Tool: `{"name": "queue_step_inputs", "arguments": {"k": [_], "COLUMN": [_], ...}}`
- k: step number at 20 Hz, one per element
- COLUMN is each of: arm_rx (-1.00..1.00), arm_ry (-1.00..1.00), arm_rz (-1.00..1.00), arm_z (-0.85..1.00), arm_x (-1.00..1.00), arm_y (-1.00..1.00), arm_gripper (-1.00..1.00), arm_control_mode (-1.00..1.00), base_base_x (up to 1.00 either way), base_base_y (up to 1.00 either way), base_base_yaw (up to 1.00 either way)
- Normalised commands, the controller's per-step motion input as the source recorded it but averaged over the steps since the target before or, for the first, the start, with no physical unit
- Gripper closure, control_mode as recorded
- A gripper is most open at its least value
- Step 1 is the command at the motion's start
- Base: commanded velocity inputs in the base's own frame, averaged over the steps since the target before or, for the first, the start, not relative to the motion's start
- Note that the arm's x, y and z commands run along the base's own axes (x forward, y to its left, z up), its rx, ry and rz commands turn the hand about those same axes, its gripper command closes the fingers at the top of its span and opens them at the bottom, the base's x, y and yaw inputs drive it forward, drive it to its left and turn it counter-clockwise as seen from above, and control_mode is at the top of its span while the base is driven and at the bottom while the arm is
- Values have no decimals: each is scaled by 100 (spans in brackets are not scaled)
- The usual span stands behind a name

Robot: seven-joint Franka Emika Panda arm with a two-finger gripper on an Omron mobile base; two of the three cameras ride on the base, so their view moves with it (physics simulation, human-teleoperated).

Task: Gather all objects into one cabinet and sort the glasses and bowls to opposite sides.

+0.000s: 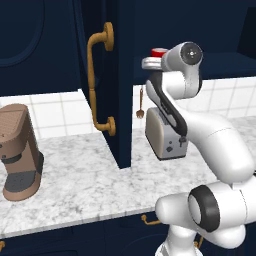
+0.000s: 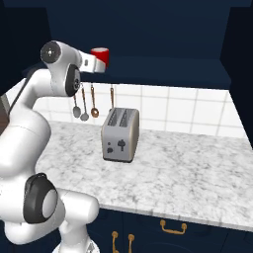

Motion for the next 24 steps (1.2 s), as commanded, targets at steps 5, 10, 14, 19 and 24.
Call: {"name": "queue_step_inputs", "arguments": {"k": [5, 10, 14, 19, 24], "arm_rx": [0, 0, 0, 0, 0], "arm_ry": [0, 0, 0, 0, 0], "arm_rz": [0, -2, -1, 0, 0], "arm_z": [0, 0, 0, -1, -9], "arm_x": [20, 16, 18, 13, 11], "arm_y": [-13, -17, 0, 0, 0], "arm_gripper": [-100, -100, -100, -100, -100], "arm_control_mode": [-100, -100, -100, -100, -100], "base_base_x": [0, 0, 0, 0, 0], "base_base_y": [0, 0, 0, 0, 0], "base_base_yaw": [0, 0, 0, 0, 0]}}
